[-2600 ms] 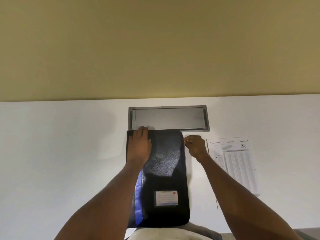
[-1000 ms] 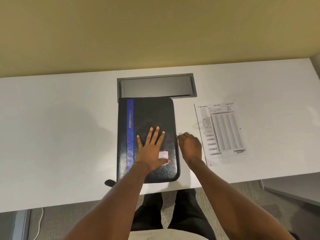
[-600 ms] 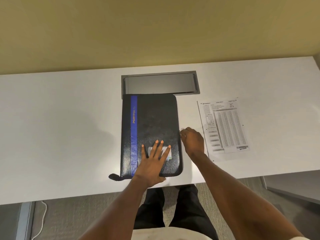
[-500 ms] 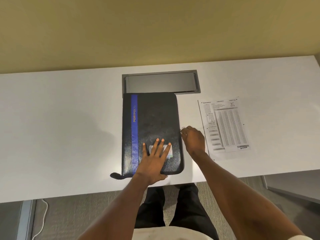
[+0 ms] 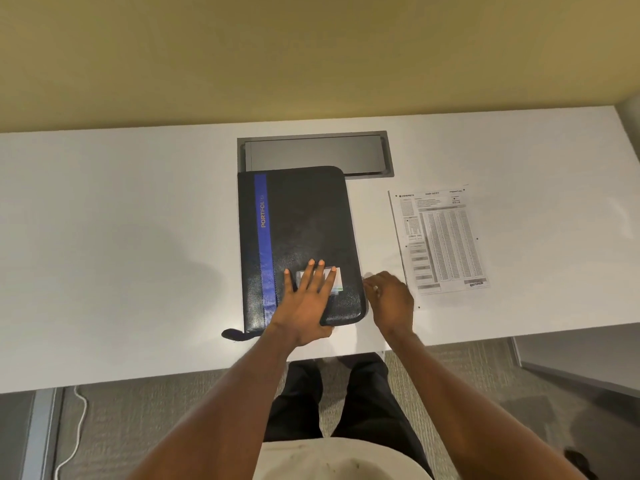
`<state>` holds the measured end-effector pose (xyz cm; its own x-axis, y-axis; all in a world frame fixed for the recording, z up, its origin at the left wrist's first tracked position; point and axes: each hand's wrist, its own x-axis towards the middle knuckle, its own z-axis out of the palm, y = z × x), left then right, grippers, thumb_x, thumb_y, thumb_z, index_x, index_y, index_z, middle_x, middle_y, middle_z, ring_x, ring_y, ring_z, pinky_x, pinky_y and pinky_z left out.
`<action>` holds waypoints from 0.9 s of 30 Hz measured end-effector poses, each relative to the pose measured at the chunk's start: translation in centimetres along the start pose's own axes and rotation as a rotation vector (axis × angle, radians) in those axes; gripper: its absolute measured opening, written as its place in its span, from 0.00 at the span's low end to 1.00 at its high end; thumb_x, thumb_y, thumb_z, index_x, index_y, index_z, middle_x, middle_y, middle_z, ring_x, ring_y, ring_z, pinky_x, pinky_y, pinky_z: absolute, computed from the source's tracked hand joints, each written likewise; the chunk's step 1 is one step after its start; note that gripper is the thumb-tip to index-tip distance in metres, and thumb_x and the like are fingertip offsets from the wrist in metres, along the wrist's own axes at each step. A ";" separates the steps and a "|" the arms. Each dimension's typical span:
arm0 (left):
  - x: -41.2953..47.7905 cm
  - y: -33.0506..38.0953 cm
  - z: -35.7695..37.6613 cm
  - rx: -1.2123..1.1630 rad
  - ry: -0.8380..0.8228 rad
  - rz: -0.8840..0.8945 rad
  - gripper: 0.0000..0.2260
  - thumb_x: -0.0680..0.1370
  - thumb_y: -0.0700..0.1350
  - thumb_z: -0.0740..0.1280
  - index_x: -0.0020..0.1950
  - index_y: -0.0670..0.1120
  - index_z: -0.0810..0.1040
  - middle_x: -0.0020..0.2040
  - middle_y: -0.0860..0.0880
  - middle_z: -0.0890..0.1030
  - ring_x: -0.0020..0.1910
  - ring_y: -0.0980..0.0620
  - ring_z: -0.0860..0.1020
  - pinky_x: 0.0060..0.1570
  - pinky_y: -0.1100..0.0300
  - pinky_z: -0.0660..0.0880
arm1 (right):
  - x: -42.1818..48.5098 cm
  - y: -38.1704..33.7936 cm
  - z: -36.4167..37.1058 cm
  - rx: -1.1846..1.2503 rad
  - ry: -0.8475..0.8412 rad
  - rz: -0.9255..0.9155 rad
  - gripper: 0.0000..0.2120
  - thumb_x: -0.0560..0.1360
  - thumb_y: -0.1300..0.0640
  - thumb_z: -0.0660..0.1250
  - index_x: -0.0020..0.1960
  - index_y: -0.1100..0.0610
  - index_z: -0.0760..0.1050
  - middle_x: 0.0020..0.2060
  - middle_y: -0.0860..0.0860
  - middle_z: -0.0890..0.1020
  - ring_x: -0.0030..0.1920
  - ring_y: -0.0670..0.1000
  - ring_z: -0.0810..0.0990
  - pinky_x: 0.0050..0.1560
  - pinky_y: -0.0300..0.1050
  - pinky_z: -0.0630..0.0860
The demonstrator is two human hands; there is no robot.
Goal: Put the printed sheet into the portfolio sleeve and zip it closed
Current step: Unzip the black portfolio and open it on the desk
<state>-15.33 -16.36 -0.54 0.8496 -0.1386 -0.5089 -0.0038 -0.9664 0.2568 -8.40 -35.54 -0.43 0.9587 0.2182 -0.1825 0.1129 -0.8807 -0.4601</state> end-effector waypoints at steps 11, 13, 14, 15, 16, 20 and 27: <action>-0.6 -0.4 -0.1 -0.004 -0.025 0.032 0.50 0.77 0.66 0.66 0.83 0.47 0.37 0.84 0.43 0.40 0.82 0.36 0.37 0.78 0.32 0.46 | -9.1 1.3 3.3 0.045 0.020 0.058 0.07 0.77 0.60 0.72 0.54 0.53 0.85 0.50 0.47 0.86 0.49 0.48 0.83 0.52 0.49 0.82; -0.7 -0.4 -0.2 -0.008 -0.029 0.039 0.50 0.77 0.66 0.66 0.83 0.47 0.37 0.84 0.43 0.41 0.82 0.36 0.38 0.78 0.32 0.46 | -10.3 0.7 4.0 0.017 -0.008 0.014 0.06 0.76 0.60 0.73 0.53 0.54 0.85 0.48 0.48 0.87 0.48 0.48 0.84 0.52 0.50 0.82; -0.7 -0.4 -0.3 -0.008 -0.029 0.045 0.50 0.77 0.66 0.66 0.83 0.47 0.37 0.84 0.42 0.41 0.82 0.36 0.38 0.78 0.32 0.46 | -10.7 0.2 4.4 0.006 -0.016 -0.010 0.06 0.76 0.60 0.74 0.53 0.54 0.85 0.48 0.48 0.87 0.47 0.47 0.84 0.51 0.50 0.82; -0.8 -0.4 -0.3 -0.008 -0.029 0.051 0.50 0.77 0.66 0.66 0.83 0.47 0.37 0.84 0.42 0.41 0.82 0.35 0.38 0.78 0.32 0.46 | -11.0 -0.5 4.6 -0.003 -0.023 -0.031 0.06 0.75 0.60 0.75 0.52 0.54 0.85 0.47 0.47 0.87 0.46 0.47 0.84 0.49 0.49 0.82; -0.8 -0.4 -0.4 -0.007 -0.029 0.057 0.50 0.77 0.67 0.66 0.83 0.46 0.37 0.84 0.42 0.41 0.82 0.35 0.39 0.78 0.32 0.47 | -11.2 -1.2 4.9 -0.004 -0.034 -0.045 0.07 0.74 0.60 0.76 0.51 0.54 0.86 0.46 0.47 0.87 0.45 0.47 0.84 0.47 0.49 0.82; -0.8 -0.6 -0.7 0.000 -0.031 0.080 0.51 0.76 0.67 0.67 0.83 0.47 0.37 0.84 0.42 0.43 0.82 0.34 0.41 0.77 0.31 0.49 | -11.8 -4.5 6.5 0.024 -0.070 -0.107 0.07 0.69 0.61 0.79 0.44 0.53 0.85 0.39 0.46 0.86 0.36 0.48 0.82 0.39 0.44 0.81; -1.4 -0.6 -1.5 0.004 -0.022 0.104 0.48 0.77 0.64 0.67 0.83 0.48 0.38 0.85 0.43 0.46 0.82 0.34 0.43 0.78 0.33 0.52 | -12.2 -10.5 8.9 0.101 -0.324 -0.094 0.16 0.56 0.56 0.86 0.26 0.52 0.78 0.20 0.46 0.77 0.19 0.45 0.73 0.19 0.37 0.71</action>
<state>-15.75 -15.29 1.31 0.8327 -0.2425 -0.4978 -0.0932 -0.9475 0.3057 -23.62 -25.24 -1.14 0.8106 0.4329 -0.3943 0.1546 -0.8077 -0.5689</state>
